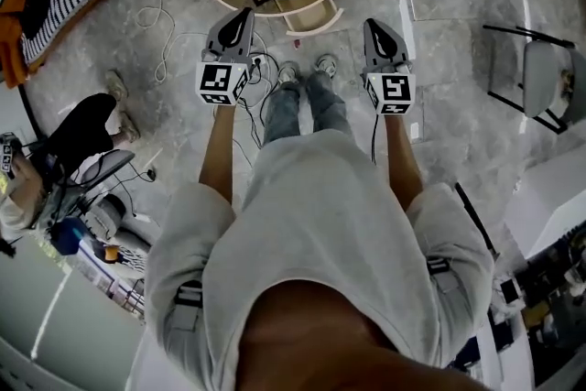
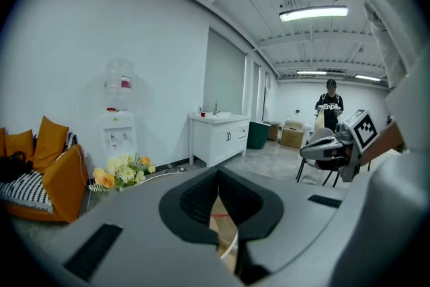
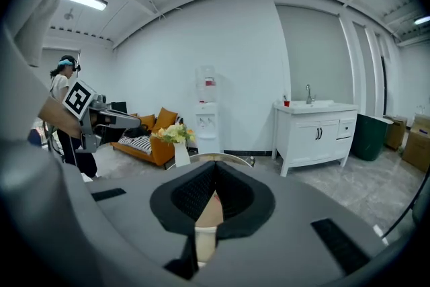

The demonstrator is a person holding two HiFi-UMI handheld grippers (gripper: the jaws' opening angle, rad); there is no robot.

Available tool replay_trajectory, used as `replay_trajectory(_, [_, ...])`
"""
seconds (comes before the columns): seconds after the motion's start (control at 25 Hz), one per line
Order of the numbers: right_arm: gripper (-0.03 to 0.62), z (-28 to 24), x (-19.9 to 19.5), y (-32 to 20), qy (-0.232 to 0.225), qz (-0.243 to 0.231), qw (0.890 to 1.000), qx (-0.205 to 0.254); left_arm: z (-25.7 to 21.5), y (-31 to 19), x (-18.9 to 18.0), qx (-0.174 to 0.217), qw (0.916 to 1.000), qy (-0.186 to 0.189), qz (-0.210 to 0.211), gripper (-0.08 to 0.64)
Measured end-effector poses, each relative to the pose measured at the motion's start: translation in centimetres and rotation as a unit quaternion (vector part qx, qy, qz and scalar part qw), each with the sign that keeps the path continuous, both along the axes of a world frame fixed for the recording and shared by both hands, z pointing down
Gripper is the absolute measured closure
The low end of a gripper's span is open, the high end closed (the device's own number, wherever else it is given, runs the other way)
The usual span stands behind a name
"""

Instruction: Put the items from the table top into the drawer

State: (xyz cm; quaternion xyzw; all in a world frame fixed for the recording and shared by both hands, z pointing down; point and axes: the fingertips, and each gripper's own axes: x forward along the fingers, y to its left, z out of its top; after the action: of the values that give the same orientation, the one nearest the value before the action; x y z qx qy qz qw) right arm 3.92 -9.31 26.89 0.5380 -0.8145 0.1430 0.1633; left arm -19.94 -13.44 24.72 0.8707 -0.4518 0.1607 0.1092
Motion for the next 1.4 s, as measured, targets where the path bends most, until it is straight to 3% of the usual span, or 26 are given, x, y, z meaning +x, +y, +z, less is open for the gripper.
replay_trajectory(0.56, [0.569, 11.0, -1.4, 1.6, -0.007, 0.004, 1.0, -0.024, 12.4, -0.3, -0.8, -0.028, 0.9993, -0.018, 0.018, 0.545])
replay_trajectory(0.92, [0.569, 18.2, -4.9, 4.7, 0.005, 0.032, 0.999, -0.034, 22.2, 0.9, -2.8, -0.039, 0.9962, -0.015, 0.077, 0.543])
replay_trajectory(1.08, [0.569, 21.8, -5.4, 7.1, -0.005, 0.051, 0.997, -0.053, 26.4, 0.8, -2.9, -0.043, 0.9921, -0.041, 0.111, 0.543])
replay_trajectory(1.2, [0.568, 24.3, -5.9, 9.1, -0.011, 0.039, 0.996, -0.079, 29.4, 0.6, -2.8, -0.064, 0.9872, -0.063, 0.131, 0.543])
replay_trajectory(1.4, [0.569, 25.4, -6.4, 10.2, -0.023, 0.004, 0.997, -0.078, 33.0, 0.0, -1.7, -0.084, 0.9684, -0.144, 0.186, 0.543])
